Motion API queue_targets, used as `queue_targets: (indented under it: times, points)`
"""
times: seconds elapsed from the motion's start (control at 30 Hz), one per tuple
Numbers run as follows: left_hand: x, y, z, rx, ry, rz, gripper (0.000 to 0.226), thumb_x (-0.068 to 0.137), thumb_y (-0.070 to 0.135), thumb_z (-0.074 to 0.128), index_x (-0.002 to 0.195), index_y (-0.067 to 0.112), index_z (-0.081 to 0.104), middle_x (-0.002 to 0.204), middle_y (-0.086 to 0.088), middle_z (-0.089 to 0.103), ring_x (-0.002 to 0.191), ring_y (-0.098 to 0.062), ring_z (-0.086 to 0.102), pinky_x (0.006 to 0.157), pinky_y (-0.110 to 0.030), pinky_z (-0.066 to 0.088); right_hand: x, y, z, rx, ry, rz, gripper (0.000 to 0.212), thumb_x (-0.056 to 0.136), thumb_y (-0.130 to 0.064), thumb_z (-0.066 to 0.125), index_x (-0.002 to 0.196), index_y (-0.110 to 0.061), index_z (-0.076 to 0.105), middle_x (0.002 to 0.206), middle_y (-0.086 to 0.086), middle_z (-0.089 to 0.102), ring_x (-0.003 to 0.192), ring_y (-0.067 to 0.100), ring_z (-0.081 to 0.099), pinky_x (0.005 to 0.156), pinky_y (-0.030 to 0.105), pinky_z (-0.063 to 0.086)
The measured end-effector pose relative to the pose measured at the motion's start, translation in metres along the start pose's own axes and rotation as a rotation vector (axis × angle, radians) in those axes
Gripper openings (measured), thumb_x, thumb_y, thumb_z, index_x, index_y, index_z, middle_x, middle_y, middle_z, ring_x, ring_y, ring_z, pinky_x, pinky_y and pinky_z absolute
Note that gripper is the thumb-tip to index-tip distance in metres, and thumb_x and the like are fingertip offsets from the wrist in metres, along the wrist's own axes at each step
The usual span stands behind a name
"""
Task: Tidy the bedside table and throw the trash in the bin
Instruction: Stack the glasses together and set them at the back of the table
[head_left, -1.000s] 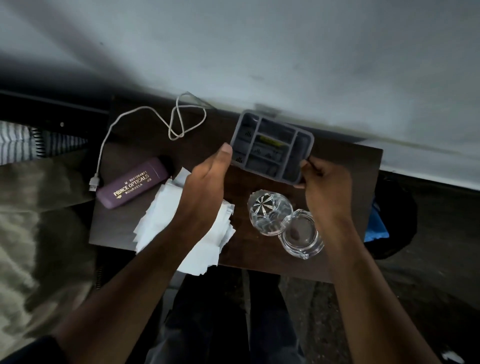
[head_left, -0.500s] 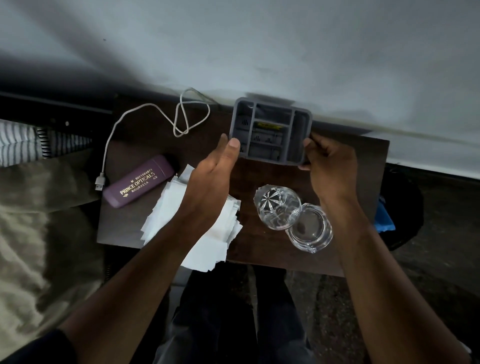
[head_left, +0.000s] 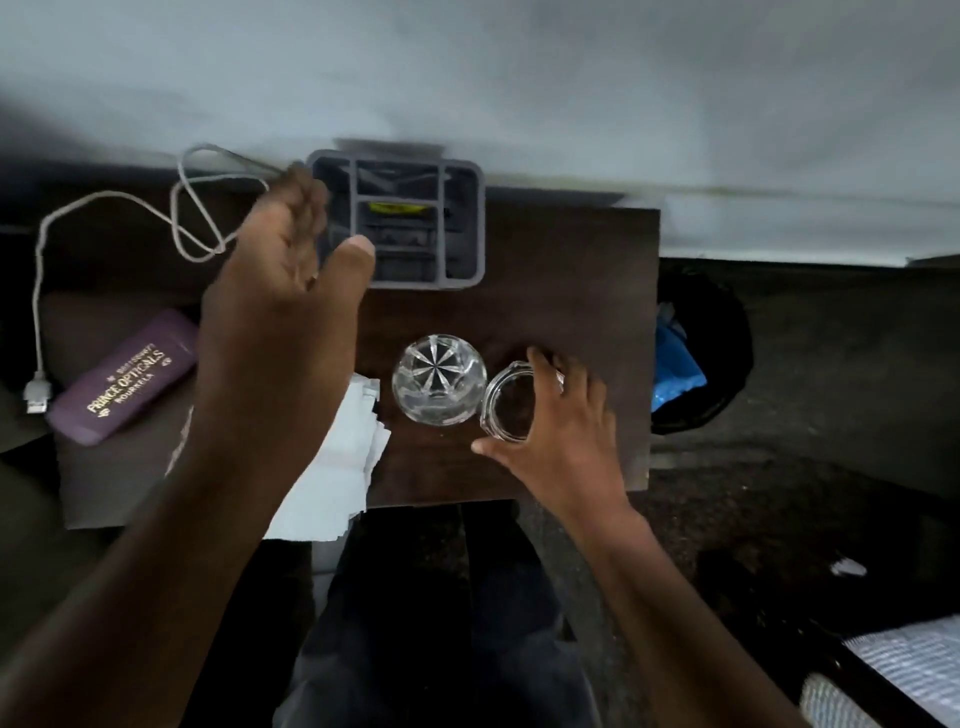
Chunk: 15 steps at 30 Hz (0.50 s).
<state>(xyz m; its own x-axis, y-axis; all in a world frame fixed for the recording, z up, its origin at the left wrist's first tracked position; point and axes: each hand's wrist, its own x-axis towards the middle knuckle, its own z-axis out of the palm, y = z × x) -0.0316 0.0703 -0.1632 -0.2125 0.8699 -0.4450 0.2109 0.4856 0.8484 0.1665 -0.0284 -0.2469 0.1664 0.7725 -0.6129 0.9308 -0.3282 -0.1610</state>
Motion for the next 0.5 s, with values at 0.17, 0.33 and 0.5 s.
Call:
queue_targets:
  times: [0.17, 0.33, 0.5]
  points:
    - [-0.018, 0.012, 0.029, 0.197, -0.161, 0.069, 0.062, 0.087, 0.034, 0.054, 0.148, 0.024, 0.052, 0.144, 0.012, 0.061, 0.128, 0.004, 0.057, 0.112, -0.025, 0.044, 0.003, -0.002, 0.013, -0.032, 0.073, -0.016, 0.120, 0.062, -0.055, 0.087, 0.155, -0.023, 0.019, 0.150, 0.012, 0.026, 0.136, 0.031, 0.033, 0.107, 0.049, 0.043]
    - [-0.032, 0.011, 0.044, 0.389, -0.221, 0.215, 0.052, 0.094, 0.037, 0.052, 0.146, 0.029, 0.054, 0.144, 0.019, 0.056, 0.129, 0.006, 0.052, 0.105, -0.008, 0.038, 0.011, 0.000, 0.008, 0.047, 0.164, -0.067, 0.111, 0.063, -0.042, 0.088, 0.152, -0.018, 0.025, 0.143, 0.013, 0.029, 0.130, 0.032, 0.037, 0.106, 0.046, 0.046]
    - [-0.024, 0.013, 0.058, 0.636, -0.260, 0.326, 0.052, 0.100, 0.032, 0.050, 0.150, 0.018, 0.049, 0.149, 0.001, 0.054, 0.121, 0.017, 0.027, 0.090, 0.014, 0.017, 0.047, 0.007, -0.022, 0.104, 0.227, -0.064, 0.113, 0.067, -0.044, 0.086, 0.155, -0.015, 0.020, 0.149, 0.015, 0.029, 0.137, 0.034, 0.032, 0.110, 0.049, 0.040]
